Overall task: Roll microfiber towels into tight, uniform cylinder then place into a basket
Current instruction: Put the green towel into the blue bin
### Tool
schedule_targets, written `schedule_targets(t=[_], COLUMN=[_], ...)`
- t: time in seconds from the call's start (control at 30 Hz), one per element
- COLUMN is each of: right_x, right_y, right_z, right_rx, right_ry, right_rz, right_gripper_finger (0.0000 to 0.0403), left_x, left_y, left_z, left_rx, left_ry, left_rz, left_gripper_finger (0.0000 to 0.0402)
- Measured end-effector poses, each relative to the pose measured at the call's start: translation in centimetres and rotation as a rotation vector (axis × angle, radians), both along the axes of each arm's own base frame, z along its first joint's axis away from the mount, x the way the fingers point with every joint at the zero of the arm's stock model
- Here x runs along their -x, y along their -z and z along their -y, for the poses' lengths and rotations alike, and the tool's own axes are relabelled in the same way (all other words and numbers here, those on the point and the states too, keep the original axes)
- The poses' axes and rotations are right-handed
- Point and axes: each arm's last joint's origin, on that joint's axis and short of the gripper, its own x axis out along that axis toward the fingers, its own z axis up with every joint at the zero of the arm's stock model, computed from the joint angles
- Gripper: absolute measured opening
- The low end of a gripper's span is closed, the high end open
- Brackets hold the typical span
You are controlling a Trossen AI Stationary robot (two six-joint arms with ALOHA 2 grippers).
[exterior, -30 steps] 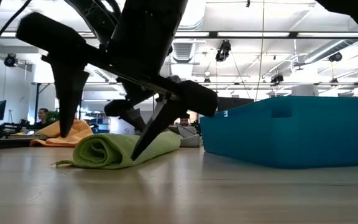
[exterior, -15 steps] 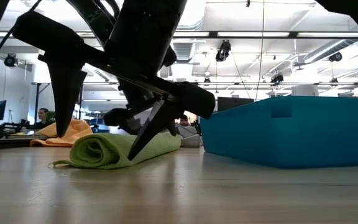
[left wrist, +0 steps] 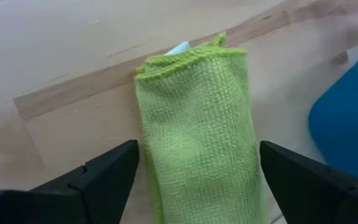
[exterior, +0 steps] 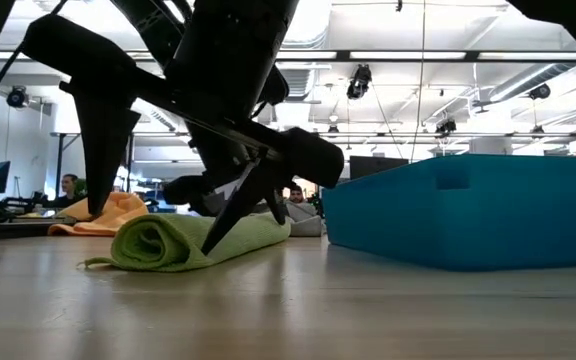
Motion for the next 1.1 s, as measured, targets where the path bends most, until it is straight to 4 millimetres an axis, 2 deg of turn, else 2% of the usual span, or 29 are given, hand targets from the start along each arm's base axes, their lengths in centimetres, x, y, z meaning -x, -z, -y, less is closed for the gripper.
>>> schedule_targets(t=[0.1,0.23,0.37,0.43,0.6,0.8,1.1], right_x=[0.0,-0.2,-0.2,-0.2,0.2,-0.1,-1.4], right_y=[-0.1,-0.1,0.1,-0.5,-1.8,-0.3,1.4], right_z=[0.0,0.8,1.2,1.1,1.0,1.4,2.6], right_rx=[-0.042,-0.065,-0.069,-0.081,-0.06,-0.046,-0.064], right_ry=[0.093,0.164,0.176,0.168,0.16,0.165,0.142], right_rz=[0.011,0.014,-0.001,-0.006,-0.043,-0.049,-0.022], right_gripper_finger=[0.0345,0.0345,0.0345,0.0345,0.0345,0.0345,0.0339], left_x=[0.0,0.0,0.1,0.0,-0.2,-0.2,-0.1], left_y=[0.1,0.2,0.3,0.2,0.0,0.0,0.2], left_z=[0.0,0.1,0.1,0.1,0.1,0.1,0.0], left_rx=[0.0,-0.007,-0.01,-0.011,-0.009,-0.021,-0.056], left_ry=[-0.001,-0.003,-0.004,-0.003,-0.001,-0.003,0.034], left_rz=[-0.003,-0.011,-0.014,-0.01,0.006,0.003,-0.018], left_gripper_finger=[0.0311,0.0272,0.0223,0.0203,0.0189,0.0173,0.0067])
